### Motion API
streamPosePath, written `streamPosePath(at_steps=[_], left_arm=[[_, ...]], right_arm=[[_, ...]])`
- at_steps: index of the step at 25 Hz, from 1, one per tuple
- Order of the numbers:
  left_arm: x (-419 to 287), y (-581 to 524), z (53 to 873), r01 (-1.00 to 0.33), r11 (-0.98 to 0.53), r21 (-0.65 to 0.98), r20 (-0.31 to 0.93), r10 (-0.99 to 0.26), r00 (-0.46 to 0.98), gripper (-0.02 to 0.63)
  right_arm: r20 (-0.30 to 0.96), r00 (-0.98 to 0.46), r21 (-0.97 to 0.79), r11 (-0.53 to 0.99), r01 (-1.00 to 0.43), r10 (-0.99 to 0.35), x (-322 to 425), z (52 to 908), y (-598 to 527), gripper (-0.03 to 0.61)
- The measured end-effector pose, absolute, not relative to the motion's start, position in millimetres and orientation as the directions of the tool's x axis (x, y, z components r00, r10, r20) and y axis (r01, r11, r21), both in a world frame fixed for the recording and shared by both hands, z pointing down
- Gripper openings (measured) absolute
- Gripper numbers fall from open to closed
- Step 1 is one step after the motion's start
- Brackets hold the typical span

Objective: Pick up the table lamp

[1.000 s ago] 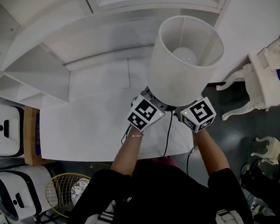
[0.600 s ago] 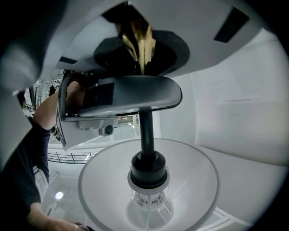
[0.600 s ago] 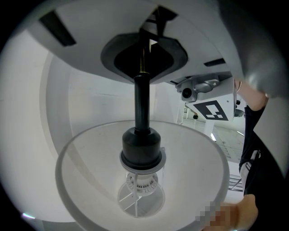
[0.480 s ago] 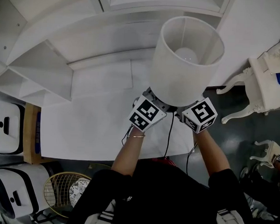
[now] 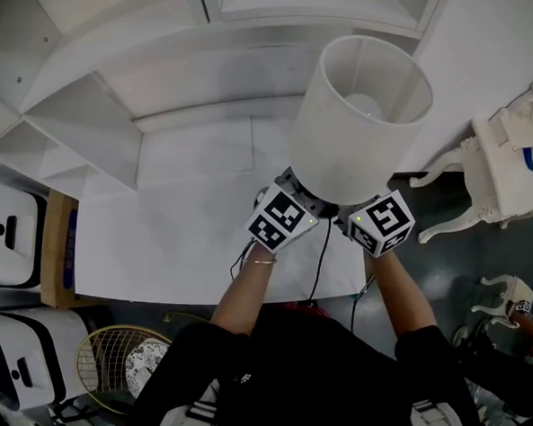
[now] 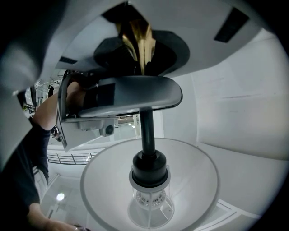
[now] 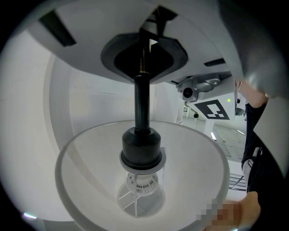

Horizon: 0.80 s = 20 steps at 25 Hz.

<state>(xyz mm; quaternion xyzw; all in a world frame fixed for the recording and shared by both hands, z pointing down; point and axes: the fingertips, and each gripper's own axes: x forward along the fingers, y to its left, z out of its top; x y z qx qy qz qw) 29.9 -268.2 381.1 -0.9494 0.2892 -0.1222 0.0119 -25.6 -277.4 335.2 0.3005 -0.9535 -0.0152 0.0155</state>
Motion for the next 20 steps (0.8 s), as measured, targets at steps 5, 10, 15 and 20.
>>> streamPosePath(at_steps=[5,10,15,20], left_arm=[[32.6,-266.1,378.8,-0.545,-0.833,-0.093,0.221,-0.551,0.805,0.114],[34.3,-264.6,376.8,-0.551,-0.83,-0.085,0.213,-0.555,0.804,0.114],[34.4,-264.2,374.9,-0.548,-0.831,-0.093,0.216,-0.554,0.804,0.114],[34.2,-262.4,372.9,-0.549,-0.832,-0.085,0.21,-0.553,0.806,0.114]], right_arm=[[0.027,-0.82,0.053,0.82,-0.57,-0.572,-23.7,333.1,-274.8,0.041],[0.03,-0.824,0.044,0.824,-0.565,-0.566,-21.9,330.9,-273.6,0.041],[0.029,-0.822,0.039,0.823,-0.567,-0.568,-21.5,329.4,-273.5,0.041],[0.042,-0.822,0.045,0.823,-0.567,-0.568,-22.5,328.4,-271.9,0.041]])
